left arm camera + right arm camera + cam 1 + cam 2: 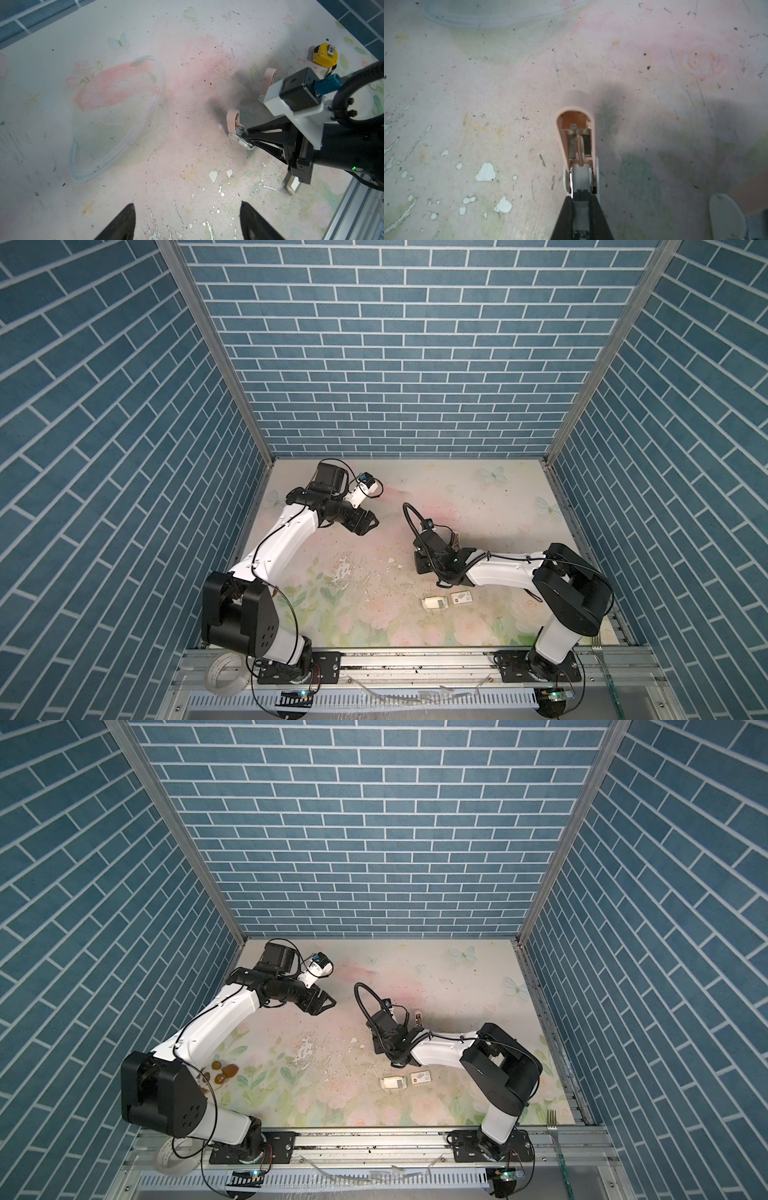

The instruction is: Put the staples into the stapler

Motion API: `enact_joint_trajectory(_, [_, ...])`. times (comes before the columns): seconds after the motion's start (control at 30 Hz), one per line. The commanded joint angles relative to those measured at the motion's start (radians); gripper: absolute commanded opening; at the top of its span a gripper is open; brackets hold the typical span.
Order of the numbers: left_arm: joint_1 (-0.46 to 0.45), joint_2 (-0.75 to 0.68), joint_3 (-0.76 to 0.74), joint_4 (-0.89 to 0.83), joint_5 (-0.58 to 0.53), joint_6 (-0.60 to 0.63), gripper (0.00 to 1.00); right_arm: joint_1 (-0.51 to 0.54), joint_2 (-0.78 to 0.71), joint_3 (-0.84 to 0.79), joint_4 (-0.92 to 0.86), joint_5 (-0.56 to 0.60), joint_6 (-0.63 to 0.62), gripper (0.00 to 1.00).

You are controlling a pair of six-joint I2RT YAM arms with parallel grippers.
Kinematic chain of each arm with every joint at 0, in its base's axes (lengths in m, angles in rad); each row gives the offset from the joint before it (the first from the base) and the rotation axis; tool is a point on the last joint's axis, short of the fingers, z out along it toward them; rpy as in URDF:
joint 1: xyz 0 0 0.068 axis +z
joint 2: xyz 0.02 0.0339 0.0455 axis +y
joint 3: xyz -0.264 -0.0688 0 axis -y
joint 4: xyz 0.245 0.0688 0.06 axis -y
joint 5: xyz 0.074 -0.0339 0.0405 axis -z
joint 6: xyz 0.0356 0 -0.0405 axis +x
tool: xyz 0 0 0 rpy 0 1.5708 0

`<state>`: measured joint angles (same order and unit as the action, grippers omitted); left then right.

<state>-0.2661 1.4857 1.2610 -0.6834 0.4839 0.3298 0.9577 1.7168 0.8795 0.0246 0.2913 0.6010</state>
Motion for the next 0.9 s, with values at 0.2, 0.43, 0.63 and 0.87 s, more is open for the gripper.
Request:
enact_joint_trajectory(0.2, [0.006, 0.01, -0.017, -0.006, 0.01, 0.009, 0.8, -0.007, 0.018, -0.003, 0.012, 0.004, -0.006, 0.11])
enact_joint_trajectory(0.43, [0.006, 0.012, -0.018, -0.005, 0.01, 0.011, 0.8, -0.007, 0.015, -0.004, 0.013, -0.004, -0.004, 0.11])
enact_joint_trajectory(0.63, [0.007, 0.016, -0.021, -0.005, 0.012, 0.011, 0.8, -0.009, 0.021, -0.01, 0.018, -0.014, 0.008, 0.11])
enact_joint_trajectory(0.87, [0.007, 0.018, -0.022, -0.004, 0.013, 0.011, 0.8, -0.006, 0.02, -0.023, 0.035, -0.021, 0.023, 0.12])
